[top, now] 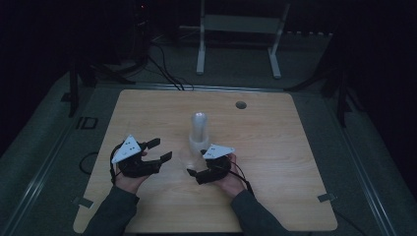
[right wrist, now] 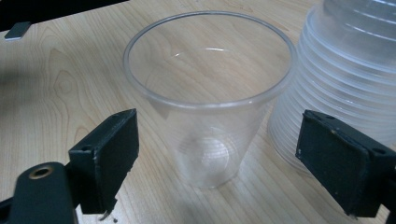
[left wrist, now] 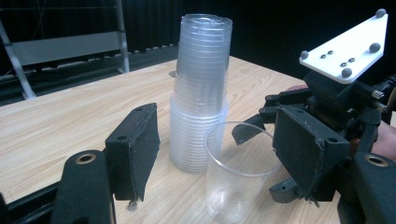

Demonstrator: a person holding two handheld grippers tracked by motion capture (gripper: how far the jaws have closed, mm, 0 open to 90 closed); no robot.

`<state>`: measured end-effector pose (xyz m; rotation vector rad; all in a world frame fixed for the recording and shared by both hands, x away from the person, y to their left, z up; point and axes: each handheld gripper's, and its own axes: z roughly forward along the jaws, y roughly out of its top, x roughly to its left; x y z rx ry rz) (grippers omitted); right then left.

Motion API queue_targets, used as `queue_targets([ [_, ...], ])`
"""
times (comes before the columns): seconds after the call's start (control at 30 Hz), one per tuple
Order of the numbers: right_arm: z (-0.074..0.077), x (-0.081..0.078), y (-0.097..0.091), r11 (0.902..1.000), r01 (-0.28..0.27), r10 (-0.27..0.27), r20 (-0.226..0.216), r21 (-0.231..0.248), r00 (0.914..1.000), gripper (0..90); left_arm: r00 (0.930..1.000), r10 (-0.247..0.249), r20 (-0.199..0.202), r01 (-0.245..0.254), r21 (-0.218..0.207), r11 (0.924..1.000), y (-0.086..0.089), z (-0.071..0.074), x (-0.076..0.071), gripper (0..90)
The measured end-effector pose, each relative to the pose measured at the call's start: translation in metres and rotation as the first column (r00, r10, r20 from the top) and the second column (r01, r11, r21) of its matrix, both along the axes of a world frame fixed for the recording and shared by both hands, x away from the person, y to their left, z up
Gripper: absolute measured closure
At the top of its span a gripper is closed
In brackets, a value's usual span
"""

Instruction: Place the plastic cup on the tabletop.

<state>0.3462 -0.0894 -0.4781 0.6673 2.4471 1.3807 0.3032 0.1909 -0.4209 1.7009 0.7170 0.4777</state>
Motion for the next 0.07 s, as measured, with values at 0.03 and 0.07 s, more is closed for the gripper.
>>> queue_targets([
  [0.03, 0.0002, -0.0004, -0.0007, 1.0000, -0.003, 0.003, 0.000, -0.002, 1.0000, 12.8, 1.0000, 0.000, -0.001, 0.000, 0.000, 1.0000, 0.0001, 0.0002, 0.0000, 31.3],
  [0.07, 0.0004, -0.0011, -0.0016, 1.0000, -0.002, 0.002, 0.000, -0.003, 1.0000, 12.4, 1.0000, -0.001, 0.000, 0.001, -0.001, 1.0000, 0.0004, 0.0002, 0.0000, 31.3],
])
